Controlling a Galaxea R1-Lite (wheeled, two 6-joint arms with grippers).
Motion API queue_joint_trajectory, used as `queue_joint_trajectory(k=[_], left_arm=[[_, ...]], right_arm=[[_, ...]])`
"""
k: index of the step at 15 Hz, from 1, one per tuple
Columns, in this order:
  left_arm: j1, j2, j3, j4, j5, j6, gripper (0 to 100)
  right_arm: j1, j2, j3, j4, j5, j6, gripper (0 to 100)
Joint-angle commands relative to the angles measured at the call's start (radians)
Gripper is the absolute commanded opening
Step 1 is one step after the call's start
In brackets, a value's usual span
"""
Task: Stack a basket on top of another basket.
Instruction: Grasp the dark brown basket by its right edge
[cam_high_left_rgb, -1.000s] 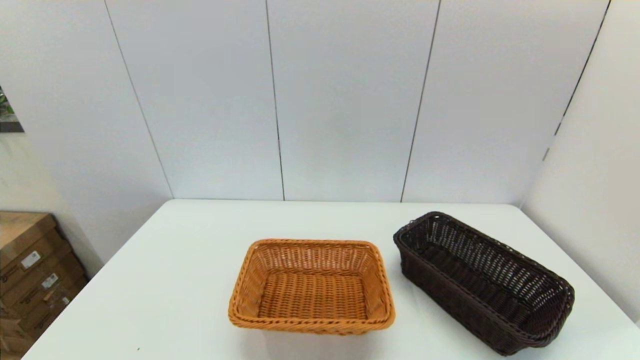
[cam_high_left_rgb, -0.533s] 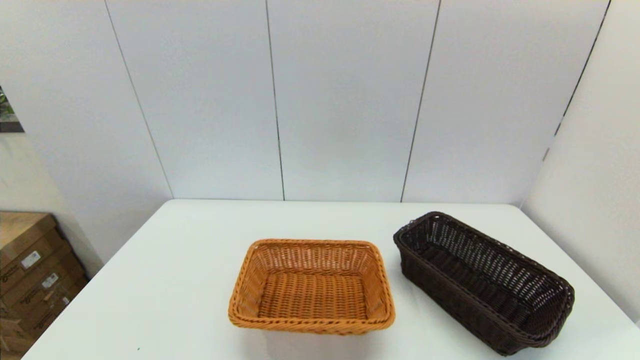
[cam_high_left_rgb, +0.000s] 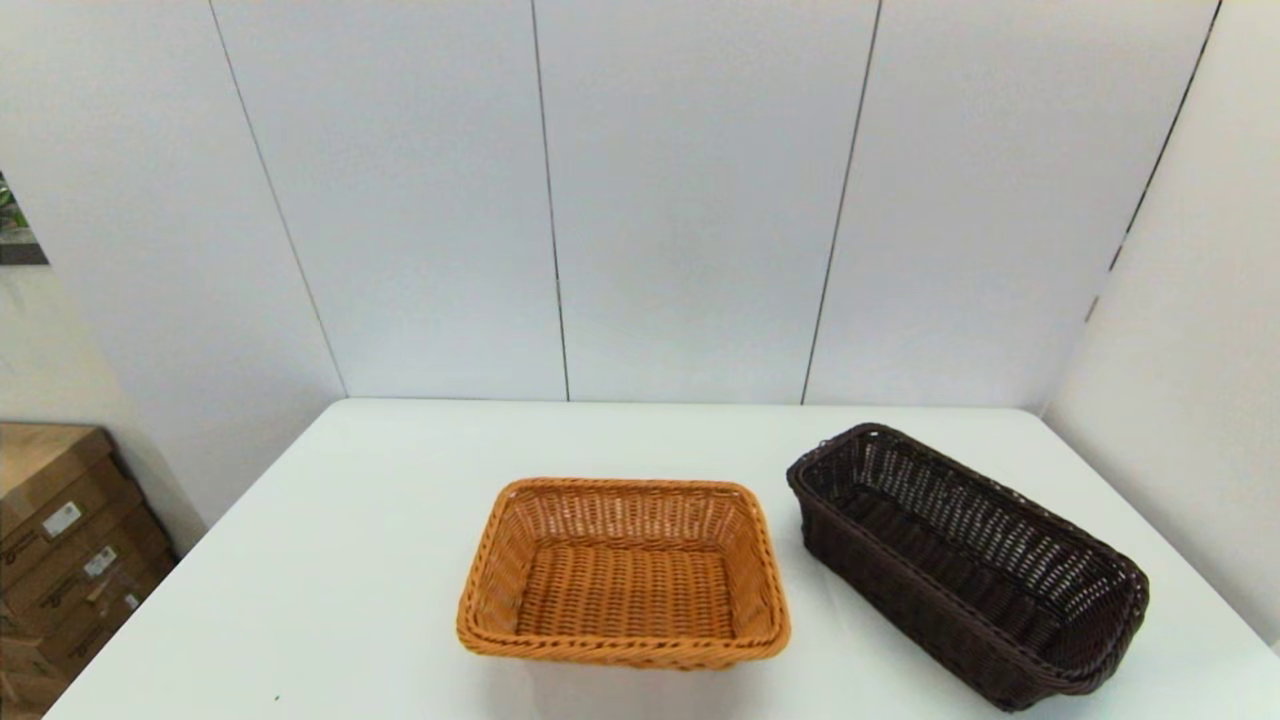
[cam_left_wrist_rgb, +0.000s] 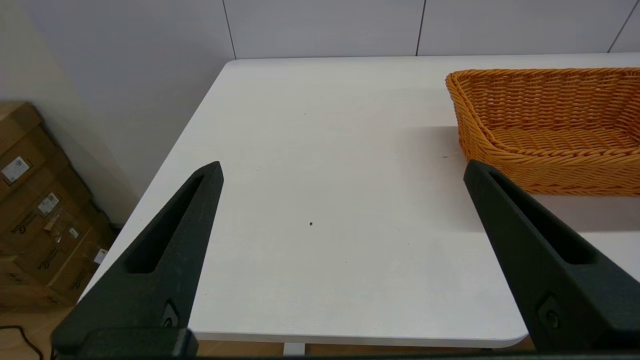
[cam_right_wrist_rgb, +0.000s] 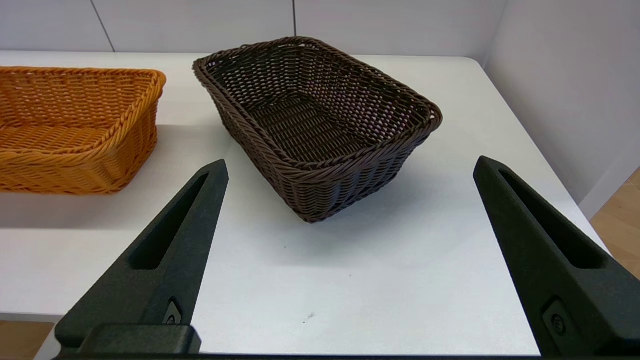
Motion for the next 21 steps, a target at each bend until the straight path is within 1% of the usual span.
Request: queue_joint_trajectory(k=[1, 16, 18, 20, 21], left_arm=[[0.000, 0.001, 0.000, 0.001, 0.000, -0.004, 100], [0.000, 0.001, 0.000, 0.001, 0.000, -0.004, 100], [0.000, 0.001, 0.000, 0.001, 0.000, -0.004, 100], [0.000, 0.001, 0.000, 0.001, 0.000, -0.004, 100], [0.000, 0.001, 0.000, 0.001, 0.000, -0.004, 100]], right_arm=[[0.000, 0.001, 0.000, 0.001, 0.000, 0.000, 100], [0.000, 0.001, -0.001, 0.003, -0.002, 0.001, 100], [0.000, 0.001, -0.004, 0.004, -0.008, 0.000, 100], [0.000, 0.009, -0.044, 0.021, -0.003, -0.008, 100], [0.000, 0.033, -0.078, 0.047, 0.003, -0.014, 100]])
